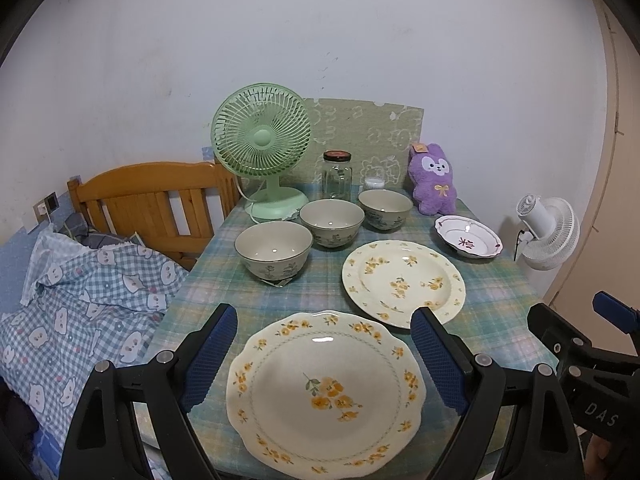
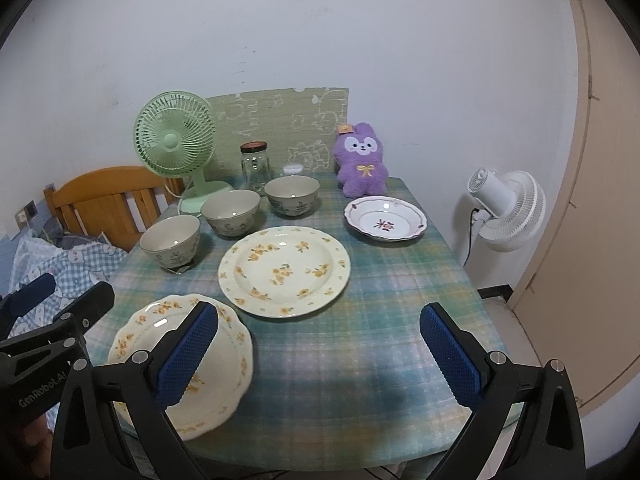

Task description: Organize plates and bowls

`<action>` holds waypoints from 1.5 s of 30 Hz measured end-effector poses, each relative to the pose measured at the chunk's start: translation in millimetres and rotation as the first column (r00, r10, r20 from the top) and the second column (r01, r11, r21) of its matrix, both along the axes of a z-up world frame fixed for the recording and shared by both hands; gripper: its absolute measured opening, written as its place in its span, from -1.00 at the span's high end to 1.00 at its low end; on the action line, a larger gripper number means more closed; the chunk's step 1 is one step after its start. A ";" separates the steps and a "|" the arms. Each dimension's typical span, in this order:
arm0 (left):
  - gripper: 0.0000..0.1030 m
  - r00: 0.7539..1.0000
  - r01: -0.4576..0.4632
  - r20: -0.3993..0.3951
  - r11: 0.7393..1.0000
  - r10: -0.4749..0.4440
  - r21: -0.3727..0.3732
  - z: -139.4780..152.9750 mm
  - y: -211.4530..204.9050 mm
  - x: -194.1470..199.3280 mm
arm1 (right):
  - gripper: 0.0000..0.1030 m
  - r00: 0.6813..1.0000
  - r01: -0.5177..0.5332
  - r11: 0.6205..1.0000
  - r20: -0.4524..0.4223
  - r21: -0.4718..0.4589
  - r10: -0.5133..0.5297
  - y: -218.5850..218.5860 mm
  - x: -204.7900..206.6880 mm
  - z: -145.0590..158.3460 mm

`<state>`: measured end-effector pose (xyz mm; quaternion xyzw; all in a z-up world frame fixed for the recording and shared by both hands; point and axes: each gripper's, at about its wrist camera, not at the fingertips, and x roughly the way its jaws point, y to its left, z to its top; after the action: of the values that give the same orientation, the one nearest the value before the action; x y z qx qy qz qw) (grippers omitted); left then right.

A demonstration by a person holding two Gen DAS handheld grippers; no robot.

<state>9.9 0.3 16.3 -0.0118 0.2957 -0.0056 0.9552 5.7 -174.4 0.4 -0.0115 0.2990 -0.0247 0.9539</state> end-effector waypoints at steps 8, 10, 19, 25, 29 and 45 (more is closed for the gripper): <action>-0.67 0.999 0.009 -0.041 1.000 -0.008 0.010 -7.5 21.2 24.4 | -0.91 0.998 -0.004 1.000 -0.055 0.023 0.005 23.2 27.6 -10.4; -0.67 0.998 0.007 -0.061 1.000 -0.006 0.006 -12.3 26.9 31.3 | -0.91 0.997 -0.005 1.000 -0.074 0.024 0.007 30.6 35.5 -14.0; -0.63 0.984 -0.002 -0.177 1.000 0.003 0.002 -53.5 52.1 58.7 | -0.89 0.987 -0.011 1.000 -0.163 0.014 0.014 61.3 65.5 -46.6; -0.62 0.968 -0.009 -0.249 1.000 0.004 -0.018 -84.4 64.1 72.2 | -0.84 0.972 0.001 1.000 -0.234 0.011 0.001 71.6 80.9 -77.6; -0.61 0.958 0.008 -0.285 1.000 -0.014 -0.022 -101.4 64.5 77.6 | -0.79 0.960 0.014 1.000 -0.280 0.013 -0.010 77.1 88.5 -98.1; -0.35 0.920 0.040 -0.387 0.998 -0.059 -0.057 -142.7 68.5 95.0 | -0.47 0.909 0.044 0.999 -0.416 0.020 -0.032 82.4 107.8 -148.7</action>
<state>104.9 68.9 -126.4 -0.0280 0.4792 -0.0343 0.8766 113.5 -92.1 -148.3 0.0032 0.4954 -0.0359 0.8679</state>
